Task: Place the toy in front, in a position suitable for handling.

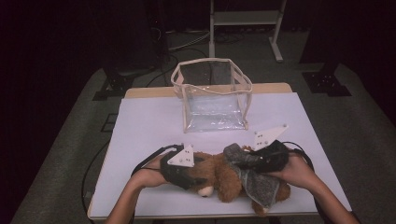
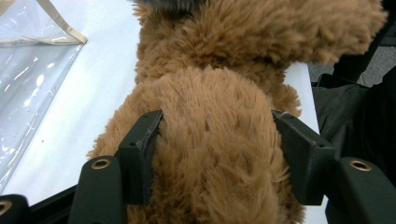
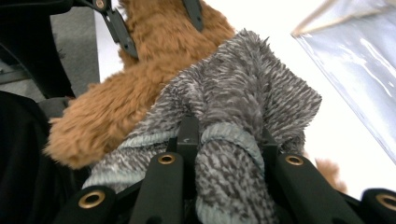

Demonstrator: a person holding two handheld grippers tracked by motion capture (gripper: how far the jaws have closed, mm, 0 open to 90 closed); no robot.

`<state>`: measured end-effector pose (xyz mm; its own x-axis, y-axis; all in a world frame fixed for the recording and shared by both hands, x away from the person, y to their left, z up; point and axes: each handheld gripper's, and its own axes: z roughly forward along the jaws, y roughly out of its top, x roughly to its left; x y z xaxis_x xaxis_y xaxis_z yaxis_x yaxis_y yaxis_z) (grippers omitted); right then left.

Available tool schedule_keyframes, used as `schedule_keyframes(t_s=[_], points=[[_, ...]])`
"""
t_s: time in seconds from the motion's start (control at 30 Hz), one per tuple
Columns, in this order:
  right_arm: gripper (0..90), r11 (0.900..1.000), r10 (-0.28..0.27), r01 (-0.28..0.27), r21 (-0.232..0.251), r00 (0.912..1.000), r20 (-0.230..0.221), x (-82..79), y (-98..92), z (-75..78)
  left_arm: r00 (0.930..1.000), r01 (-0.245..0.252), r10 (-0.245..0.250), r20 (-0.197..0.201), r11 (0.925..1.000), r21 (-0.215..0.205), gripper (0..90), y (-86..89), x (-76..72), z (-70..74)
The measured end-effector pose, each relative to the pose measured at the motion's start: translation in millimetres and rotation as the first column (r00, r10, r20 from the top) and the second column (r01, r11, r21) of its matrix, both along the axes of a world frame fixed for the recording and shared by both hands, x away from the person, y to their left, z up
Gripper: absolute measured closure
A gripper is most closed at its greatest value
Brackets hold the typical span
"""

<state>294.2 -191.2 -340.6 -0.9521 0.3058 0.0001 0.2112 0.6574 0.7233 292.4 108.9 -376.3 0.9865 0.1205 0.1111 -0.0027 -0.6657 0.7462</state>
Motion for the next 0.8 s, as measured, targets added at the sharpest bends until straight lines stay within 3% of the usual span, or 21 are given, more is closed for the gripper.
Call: schedule_keyframes(t_s=[0.27, 0.47, 0.63, 0.8], points=[[71.6, 0.992, -0.118, 0.118, 0.038, 0.993, -0.012, -32.5, -53.8, -13.9, 1.0, -0.003, 0.003, 0.003, 1.0, -0.007, 37.4, 1.0, -3.1, -0.4], [71.5, 0.983, -0.164, 0.167, 0.071, 0.9854, -0.047, -48.0, -82.0, -22.3, 1.0, 0.004, -0.004, 0.001, 0.9999, -0.012, 37.4, 2.0, -6.4, -0.1], [71.4, 0.983, -0.165, 0.168, 0.08, 0.9857, -0.033, -41.6, -79.9, -15.4, 1.0, 0.004, -0.004, 0.006, 1.0, -0.003, 37.3, 2.5, -8.4, 0.1], [71.4, 0.989, -0.124, 0.124, 0.079, 0.9922, -0.014, -20.4, -55.2, -4.2, 0.9999, 0.011, -0.011, 0.006, 0.9998, -0.016, 37.3, 4.8, -12.4, -1.7]])
